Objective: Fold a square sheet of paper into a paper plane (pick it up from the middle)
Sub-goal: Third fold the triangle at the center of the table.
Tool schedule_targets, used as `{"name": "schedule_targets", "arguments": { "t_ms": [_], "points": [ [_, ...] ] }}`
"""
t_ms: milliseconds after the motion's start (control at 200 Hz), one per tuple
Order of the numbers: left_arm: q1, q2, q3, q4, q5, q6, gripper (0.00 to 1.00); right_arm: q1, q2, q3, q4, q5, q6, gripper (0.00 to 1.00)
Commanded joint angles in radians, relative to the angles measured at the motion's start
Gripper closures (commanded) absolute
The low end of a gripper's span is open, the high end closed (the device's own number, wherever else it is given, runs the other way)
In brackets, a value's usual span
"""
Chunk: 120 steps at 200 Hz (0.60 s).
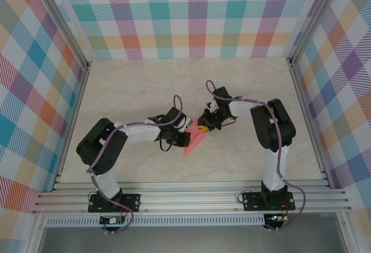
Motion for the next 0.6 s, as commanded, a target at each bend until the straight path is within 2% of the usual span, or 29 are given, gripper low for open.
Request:
{"name": "schedule_targets", "arguments": {
  "t_ms": [0,595],
  "points": [
    [0.011,0.015,0.015,-0.007,0.017,0.012,1.0,0.006,0.052,-0.013,-0.046,0.073,-0.006,0.84],
    [0.011,0.069,0.01,-0.033,0.01,0.04,1.0,0.006,0.027,0.002,-0.046,0.057,-0.005,0.81]
  ]
}}
